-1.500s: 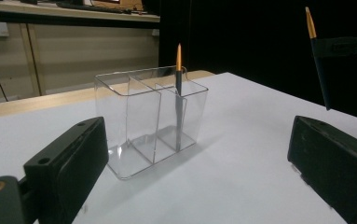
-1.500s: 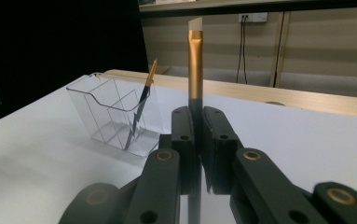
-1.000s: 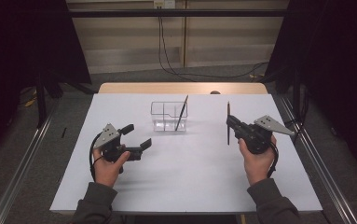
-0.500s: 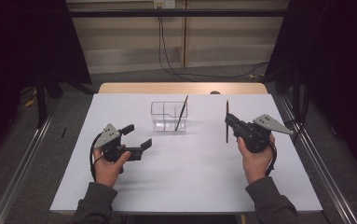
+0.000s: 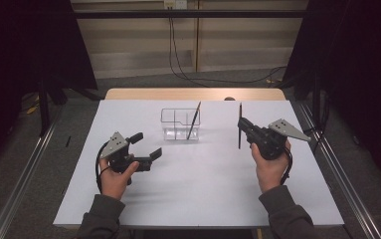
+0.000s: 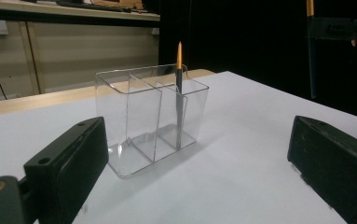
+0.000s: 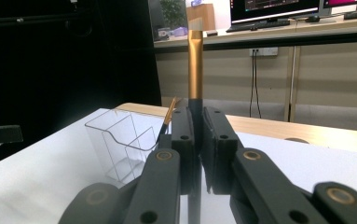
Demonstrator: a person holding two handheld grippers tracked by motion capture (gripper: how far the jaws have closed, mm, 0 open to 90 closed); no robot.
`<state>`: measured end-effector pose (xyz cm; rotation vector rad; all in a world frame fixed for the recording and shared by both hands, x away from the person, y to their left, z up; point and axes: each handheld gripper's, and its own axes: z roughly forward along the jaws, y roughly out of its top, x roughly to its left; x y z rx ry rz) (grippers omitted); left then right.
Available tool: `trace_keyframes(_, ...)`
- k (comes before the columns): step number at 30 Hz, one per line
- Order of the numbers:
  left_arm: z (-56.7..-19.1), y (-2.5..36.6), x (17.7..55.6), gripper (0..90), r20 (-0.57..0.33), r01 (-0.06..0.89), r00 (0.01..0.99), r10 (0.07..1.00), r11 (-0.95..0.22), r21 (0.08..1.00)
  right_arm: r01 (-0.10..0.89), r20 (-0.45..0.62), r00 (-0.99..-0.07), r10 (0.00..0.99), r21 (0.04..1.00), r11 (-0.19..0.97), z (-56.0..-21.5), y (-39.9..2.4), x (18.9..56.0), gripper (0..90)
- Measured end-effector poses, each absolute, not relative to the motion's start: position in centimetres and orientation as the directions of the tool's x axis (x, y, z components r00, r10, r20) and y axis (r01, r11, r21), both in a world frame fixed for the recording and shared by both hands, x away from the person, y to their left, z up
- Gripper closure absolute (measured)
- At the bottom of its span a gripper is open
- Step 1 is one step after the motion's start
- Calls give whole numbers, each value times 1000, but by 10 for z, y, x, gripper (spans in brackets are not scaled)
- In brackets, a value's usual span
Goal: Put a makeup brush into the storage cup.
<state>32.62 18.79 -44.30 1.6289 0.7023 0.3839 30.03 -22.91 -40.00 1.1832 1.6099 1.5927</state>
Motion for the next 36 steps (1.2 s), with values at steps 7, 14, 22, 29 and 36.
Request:
trace_keyframes(7,-443,189,325,49,-140,225,747,650,-49,973,192,189,-448,874,975,-112,-402,-224,305,844)
trace_keyframes(14,-443,189,326,49,-132,220,753,645,-57,974,188,191,-451,872,975,-117,-402,-222,311,844)
trace_keyframes(22,-444,189,326,49,-146,230,751,644,-47,972,183,198,-449,872,975,-127,-401,-220,316,844)
trace_keyframes(29,-446,188,326,49,-153,235,751,643,-44,971,178,211,-453,866,973,-144,-403,-219,320,844)
trace_keyframes(36,-446,188,327,49,-147,235,754,640,-53,971,177,212,-459,863,973,-146,-403,-217,324,844)
